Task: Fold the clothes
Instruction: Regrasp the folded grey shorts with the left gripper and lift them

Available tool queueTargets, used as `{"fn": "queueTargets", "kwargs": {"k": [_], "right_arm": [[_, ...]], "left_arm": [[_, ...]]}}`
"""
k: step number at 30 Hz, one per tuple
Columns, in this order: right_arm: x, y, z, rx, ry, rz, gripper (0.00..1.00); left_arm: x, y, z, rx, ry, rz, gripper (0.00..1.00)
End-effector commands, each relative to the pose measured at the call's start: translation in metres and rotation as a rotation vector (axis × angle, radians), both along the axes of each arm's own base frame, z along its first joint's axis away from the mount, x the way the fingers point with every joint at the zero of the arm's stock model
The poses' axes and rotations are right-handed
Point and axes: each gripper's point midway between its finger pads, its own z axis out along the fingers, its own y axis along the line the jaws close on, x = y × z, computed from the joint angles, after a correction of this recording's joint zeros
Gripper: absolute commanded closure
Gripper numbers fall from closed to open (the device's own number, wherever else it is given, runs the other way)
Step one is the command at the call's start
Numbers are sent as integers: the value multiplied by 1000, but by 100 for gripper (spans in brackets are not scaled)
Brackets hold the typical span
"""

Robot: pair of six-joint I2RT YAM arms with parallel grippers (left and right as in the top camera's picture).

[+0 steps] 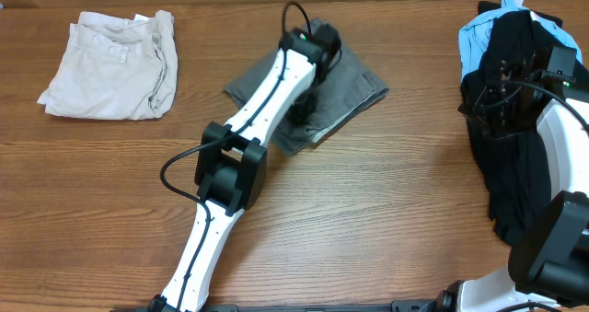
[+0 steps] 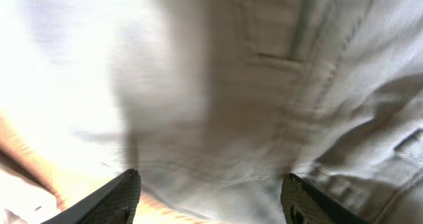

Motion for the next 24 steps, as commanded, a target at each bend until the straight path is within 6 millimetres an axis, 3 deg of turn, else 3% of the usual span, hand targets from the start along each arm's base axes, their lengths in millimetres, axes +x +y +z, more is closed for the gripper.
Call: {"fn": "queueTargets", "kwargs": {"k": [1, 5, 8, 14, 18, 24], "right_arm": [[3, -3, 7, -16, -24, 1, 80], [2, -3, 7, -15, -19, 2, 73], [2, -3, 7, -14, -18, 2, 70], [1, -3, 7, -15, -18, 5, 69], [0, -2, 6, -21, -15, 21, 68], [-2, -1, 5, -20, -8, 25, 68]], "left_arm": [[7, -43, 50, -144, -93, -84, 29], [-7, -92, 87, -335, -92, -256, 24], [-25, -120, 91, -423, -45, -378, 18], [-45, -131, 56, -369, 54, -460, 10], [-39, -129, 28, -318, 55, -421, 0], [-34, -129, 0, -334, 65, -385, 0]]}}
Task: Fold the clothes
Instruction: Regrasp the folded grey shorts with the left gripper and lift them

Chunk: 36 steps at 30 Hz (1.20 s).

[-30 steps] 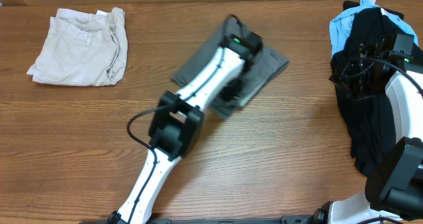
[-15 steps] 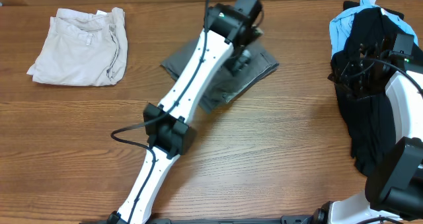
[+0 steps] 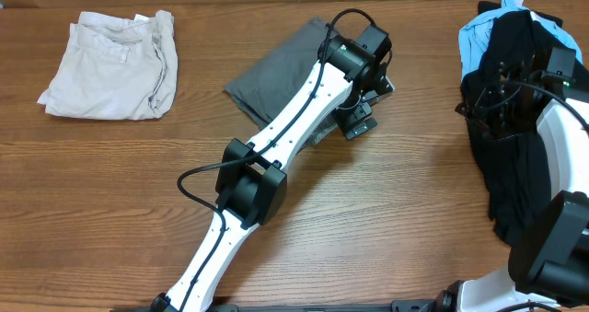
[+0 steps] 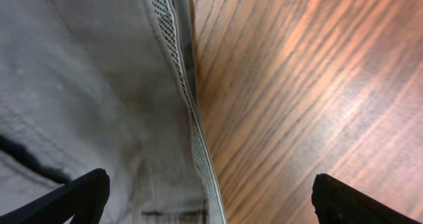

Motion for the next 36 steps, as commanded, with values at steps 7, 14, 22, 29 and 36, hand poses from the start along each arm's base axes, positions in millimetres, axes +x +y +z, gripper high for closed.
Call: {"fn": "queueTargets", "kwargs": {"k": [7, 14, 22, 29, 36], "right_arm": [[1, -4, 6, -26, -16, 2, 67], [1, -5, 6, -30, -14, 1, 67], [1, -5, 5, -32, -11, 0, 67], [0, -7, 5, -39, -8, -3, 67], [-2, -9, 3, -52, 2, -7, 67]], "left_arm": [[2, 8, -42, 19, 38, 60, 0], [11, 17, -63, 15, 35, 124, 0], [20, 27, -71, 12, 29, 159, 8], [32, 34, -77, 16, -9, 180, 19], [36, 51, -104, 73, -42, 199, 31]]}}
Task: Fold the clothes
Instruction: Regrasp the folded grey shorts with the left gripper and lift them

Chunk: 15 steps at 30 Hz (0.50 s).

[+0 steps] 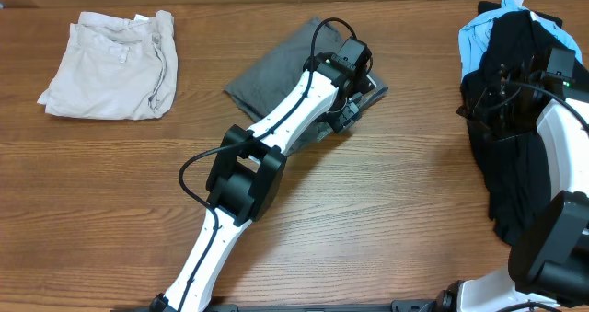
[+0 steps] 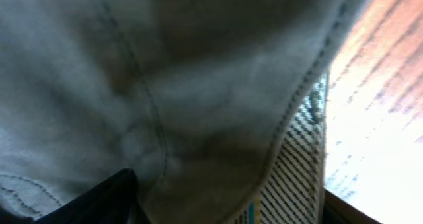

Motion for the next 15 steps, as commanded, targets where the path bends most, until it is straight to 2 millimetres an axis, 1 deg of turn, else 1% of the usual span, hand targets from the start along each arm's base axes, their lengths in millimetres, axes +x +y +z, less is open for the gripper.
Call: {"fn": "queueTargets", "kwargs": {"k": [1, 3, 5, 7, 8, 11, 13, 15], "right_arm": [[2, -6, 6, -30, -15, -2, 67], [2, -5, 6, -30, -15, -2, 67], [2, -6, 6, -30, -16, -2, 67], [2, -5, 6, -30, -15, -2, 67], [2, -5, 6, -29, -15, -2, 67], [1, -5, 6, -29, -13, -2, 67], [0, -5, 5, -28, -9, -2, 67], [0, -5, 5, -27, -7, -2, 67]], "left_arm": [[-5, 36, -40, 106, 49, 55, 38], [-7, 39, -44, 119, 55, 57, 52], [-7, 40, -45, 125, 55, 58, 74], [-6, 40, -44, 124, 49, 63, 94], [-3, 42, -44, 128, 39, 81, 96], [9, 54, -39, 153, -7, 186, 96], [19, 65, -29, 159, -26, 262, 96], [27, 74, -13, 149, -28, 320, 96]]}}
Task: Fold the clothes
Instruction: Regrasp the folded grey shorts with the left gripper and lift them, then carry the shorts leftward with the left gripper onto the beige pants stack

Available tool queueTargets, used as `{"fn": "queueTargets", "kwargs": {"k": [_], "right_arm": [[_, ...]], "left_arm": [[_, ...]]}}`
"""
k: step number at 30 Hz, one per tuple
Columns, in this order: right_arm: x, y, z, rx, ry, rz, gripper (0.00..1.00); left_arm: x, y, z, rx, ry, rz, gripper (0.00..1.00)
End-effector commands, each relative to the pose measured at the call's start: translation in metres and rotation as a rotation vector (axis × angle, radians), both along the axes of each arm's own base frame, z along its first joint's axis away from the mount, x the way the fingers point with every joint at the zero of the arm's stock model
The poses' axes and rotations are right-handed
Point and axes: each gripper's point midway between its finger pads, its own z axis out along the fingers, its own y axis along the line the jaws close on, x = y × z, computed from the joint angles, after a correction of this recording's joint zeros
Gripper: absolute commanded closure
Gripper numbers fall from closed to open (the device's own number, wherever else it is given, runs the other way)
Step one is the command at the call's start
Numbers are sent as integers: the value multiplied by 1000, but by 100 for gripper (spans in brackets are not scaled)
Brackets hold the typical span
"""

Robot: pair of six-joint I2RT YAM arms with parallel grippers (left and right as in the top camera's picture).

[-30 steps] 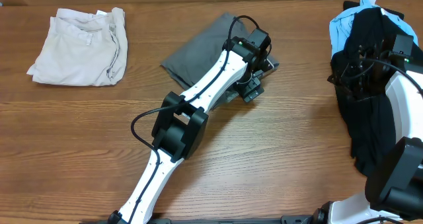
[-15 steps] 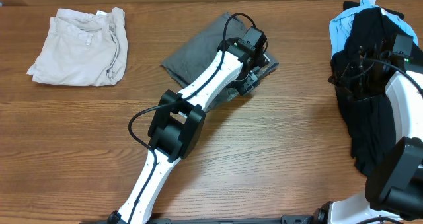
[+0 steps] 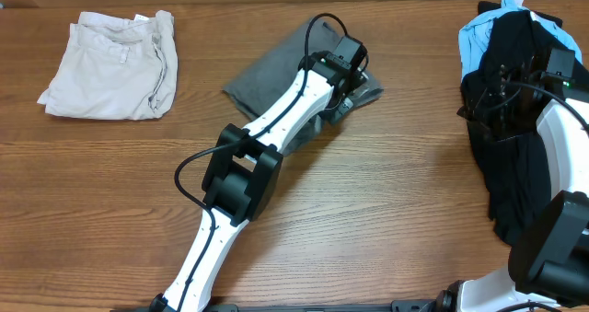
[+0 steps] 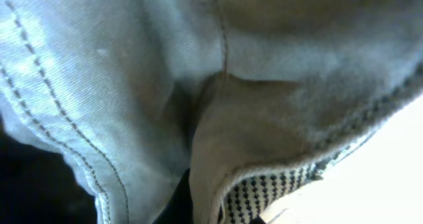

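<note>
A grey garment (image 3: 272, 71) lies folded at the table's middle back. My left gripper (image 3: 342, 95) is down on its right corner, where the cloth bunches up. In the left wrist view the grey cloth (image 4: 132, 85) and its checked inner hem (image 4: 277, 184) fill the frame, and the left gripper (image 4: 192, 207) is shut on the hem fold. My right gripper (image 3: 504, 84) sits in the pile of black and blue clothes (image 3: 515, 165) at the right edge; its fingers are lost against the black cloth.
Folded beige trousers (image 3: 110, 63) lie at the back left. The left arm (image 3: 276, 128) stretches diagonally across the wooden table (image 3: 386, 220) from the front edge.
The left jaws stood wide apart over the grey corner; now they are together on the hem. The gripper sits slightly further left and the corner is more bunched. The right arm is unchanged.
First my left gripper was open on the middle of the grey garment. Then it stood open beside the right hem, over bare wood. Then it was back on the right corner, still open, and now it is shut there.
</note>
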Motion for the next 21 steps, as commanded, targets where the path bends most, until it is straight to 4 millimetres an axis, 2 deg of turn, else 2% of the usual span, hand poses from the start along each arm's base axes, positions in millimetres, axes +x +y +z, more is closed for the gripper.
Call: {"fn": "queueTargets", "kwargs": {"k": [1, 5, 10, 14, 18, 21], "right_arm": [[2, -4, 7, -19, -19, 1, 67], [2, -3, 7, -19, -20, 1, 67], [2, -3, 7, -18, -19, 1, 67], [1, -3, 6, -17, -15, 1, 67], [0, -3, 6, -14, -8, 1, 67], [-1, -2, 6, -14, -5, 1, 67]], "left_arm": [[19, 55, -8, 83, 16, 215, 96], [40, 81, 49, 42, -23, 322, 96], [63, 119, 138, -38, -145, 406, 96], [71, 153, 208, -118, -285, 469, 96], [71, 196, 260, -159, -399, 528, 96], [70, 228, 281, -153, -444, 562, 96]]}}
